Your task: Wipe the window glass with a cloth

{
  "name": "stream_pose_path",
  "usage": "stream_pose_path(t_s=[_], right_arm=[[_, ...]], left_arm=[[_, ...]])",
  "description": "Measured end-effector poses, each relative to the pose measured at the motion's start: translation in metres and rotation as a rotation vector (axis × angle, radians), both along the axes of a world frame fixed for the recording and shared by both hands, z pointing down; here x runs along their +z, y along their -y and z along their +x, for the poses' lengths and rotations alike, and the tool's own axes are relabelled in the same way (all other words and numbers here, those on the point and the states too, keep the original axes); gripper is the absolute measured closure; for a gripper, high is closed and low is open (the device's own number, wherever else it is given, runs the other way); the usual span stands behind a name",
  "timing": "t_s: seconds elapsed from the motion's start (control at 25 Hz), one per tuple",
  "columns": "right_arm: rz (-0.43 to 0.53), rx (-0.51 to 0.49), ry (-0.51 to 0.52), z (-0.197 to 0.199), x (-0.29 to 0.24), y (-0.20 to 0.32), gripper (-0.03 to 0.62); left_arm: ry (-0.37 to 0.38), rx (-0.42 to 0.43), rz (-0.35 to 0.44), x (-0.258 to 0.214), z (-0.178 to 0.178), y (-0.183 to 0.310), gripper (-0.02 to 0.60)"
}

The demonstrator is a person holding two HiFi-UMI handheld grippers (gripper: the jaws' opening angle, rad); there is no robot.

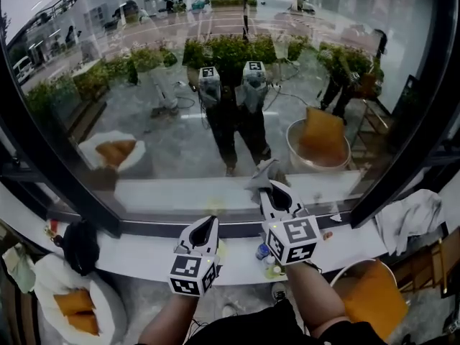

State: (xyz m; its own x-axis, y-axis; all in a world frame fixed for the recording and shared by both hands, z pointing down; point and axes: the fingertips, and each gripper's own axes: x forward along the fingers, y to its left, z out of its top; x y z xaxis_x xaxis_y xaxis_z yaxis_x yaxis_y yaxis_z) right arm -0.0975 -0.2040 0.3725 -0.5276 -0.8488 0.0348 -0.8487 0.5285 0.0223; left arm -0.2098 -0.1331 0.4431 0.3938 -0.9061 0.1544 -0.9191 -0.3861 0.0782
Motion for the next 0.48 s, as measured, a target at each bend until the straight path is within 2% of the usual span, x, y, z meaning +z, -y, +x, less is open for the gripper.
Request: stream_pose_path(t_s=[0.2, 0.48], right_arm=[[0.019, -0.027, -0.052, -0.002, -0.002, 0.032, 0.554], [0.022, -0.062, -0.071, -0.003, -0.006, 0.079, 0.554]], left_arm=[[0.003, -0.043, -0.006, -0.001, 0.005, 0.015, 0.574], [0.017, -0.113, 0.009, -0.006, 0.009, 0.036, 0.574]])
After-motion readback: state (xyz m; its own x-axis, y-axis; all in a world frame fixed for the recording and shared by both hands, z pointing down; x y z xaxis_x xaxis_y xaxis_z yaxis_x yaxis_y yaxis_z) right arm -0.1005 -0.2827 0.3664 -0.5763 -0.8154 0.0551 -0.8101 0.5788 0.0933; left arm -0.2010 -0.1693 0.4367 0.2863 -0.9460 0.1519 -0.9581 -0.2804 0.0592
